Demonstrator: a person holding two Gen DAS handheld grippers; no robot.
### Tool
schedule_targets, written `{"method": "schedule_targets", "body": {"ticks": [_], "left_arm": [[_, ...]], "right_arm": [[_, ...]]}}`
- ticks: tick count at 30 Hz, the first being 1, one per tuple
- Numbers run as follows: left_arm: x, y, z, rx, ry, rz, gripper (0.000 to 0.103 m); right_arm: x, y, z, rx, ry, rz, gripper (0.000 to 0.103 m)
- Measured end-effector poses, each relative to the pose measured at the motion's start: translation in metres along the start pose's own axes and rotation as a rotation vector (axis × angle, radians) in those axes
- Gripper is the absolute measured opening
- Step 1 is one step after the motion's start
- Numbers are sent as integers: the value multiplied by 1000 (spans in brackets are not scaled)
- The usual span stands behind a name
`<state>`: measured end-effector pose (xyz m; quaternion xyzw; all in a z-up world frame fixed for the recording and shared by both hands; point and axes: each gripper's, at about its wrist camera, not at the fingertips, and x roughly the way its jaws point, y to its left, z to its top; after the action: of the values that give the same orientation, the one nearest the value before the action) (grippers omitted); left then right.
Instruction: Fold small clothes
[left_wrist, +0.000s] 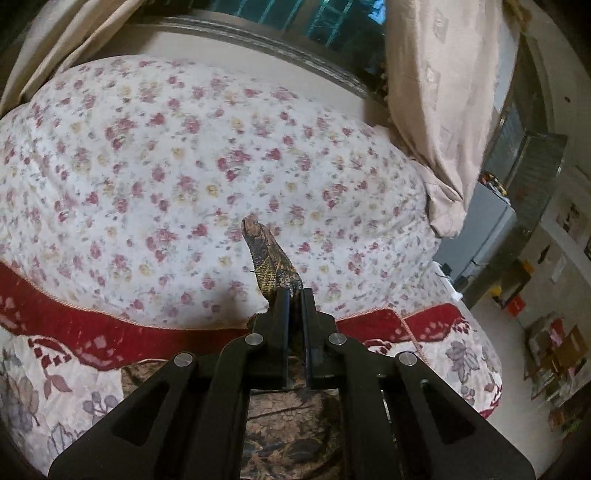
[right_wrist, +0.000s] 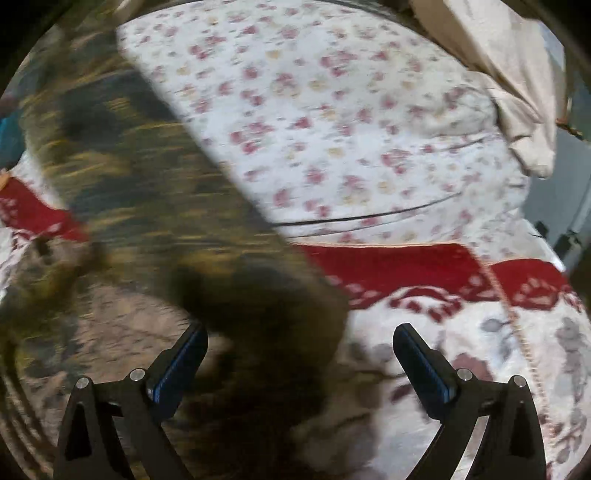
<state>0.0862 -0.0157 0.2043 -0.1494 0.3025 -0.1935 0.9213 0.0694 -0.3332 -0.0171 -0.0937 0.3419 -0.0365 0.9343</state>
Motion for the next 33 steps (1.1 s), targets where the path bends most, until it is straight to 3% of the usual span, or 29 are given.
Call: {"method": "schedule_targets", "body": {"ticks": [5,7,13,16,17,21,25,30,33], "left_arm": [[2,45,-22,-105,18,20,2],[3,57,-35,-122,31,28,2],[44,93,-111,-136,205,119,2],[69,101,-144,-167,297,106,2],[75,101,-149,-165,306,115,2],[126,94,-166,-166,407,151,25],[174,87,-176,-121,463,233,26],[202,81,-181,-91,486,253,26],[206,78,-179,-95,513,204,1]], "right_arm": [[-7,-69,-1,74,10,-83,100],[-11,-88,-4,102,24,-71,100],[-21,-107,-43,162,156,206,100],[-21,-113,-58,187,215,215,100],[-23,-116,-60,204,212,228,100],[-29,-120,-57,327,179,361,100],[-19,-106,-55,390,190,452,100],[-15,-94,-56,368,194,463,100],[-13,-96,-56,389,191,468,100]]}}
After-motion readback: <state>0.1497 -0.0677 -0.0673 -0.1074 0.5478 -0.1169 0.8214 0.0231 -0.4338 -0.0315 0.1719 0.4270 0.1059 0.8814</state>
